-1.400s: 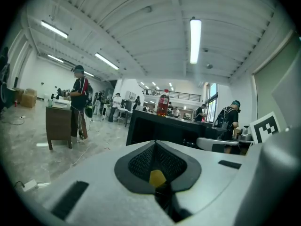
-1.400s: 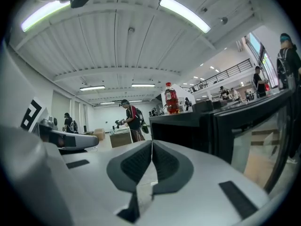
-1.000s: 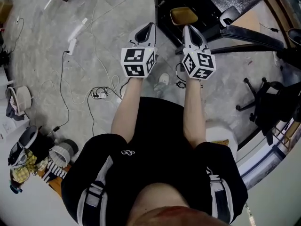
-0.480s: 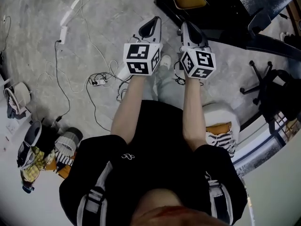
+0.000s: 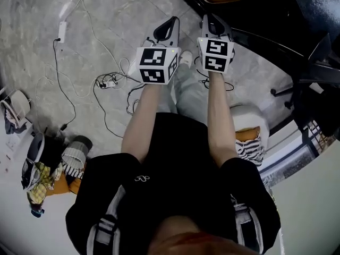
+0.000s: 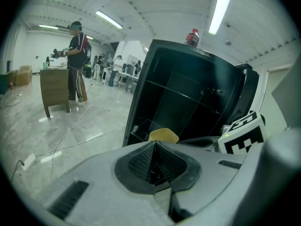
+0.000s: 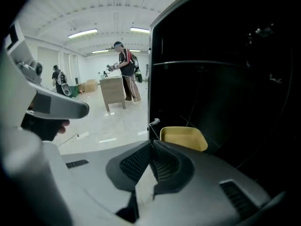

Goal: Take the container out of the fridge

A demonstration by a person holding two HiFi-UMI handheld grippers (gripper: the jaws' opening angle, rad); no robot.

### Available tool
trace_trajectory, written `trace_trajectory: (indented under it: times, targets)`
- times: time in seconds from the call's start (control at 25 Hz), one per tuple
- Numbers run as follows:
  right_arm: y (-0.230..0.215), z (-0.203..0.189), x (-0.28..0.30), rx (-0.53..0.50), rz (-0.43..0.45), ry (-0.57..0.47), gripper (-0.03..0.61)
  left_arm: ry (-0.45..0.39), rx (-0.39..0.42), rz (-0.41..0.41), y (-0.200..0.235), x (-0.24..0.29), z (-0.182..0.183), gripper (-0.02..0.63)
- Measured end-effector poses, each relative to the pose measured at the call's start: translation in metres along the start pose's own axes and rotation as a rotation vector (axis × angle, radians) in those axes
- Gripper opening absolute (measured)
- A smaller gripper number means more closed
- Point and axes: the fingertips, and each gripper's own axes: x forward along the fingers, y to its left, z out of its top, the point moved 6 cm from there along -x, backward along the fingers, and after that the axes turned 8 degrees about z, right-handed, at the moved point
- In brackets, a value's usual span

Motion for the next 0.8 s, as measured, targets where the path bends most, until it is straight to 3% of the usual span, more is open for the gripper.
trace_trajectory:
  times: [0.36,0.8]
  targets:
    - [-0.025,-0.005,0.055,-0.114,-0.014,0.174,0.015,0.040,-0.017,0.044,0.044,0.006,-0.002,0.009]
    - [-0.032,-0.013,0.105,-0.410,-0.025,0.386,0.015,0.071,-0.026,0.048,0.063,0.012,-0.007,0.009]
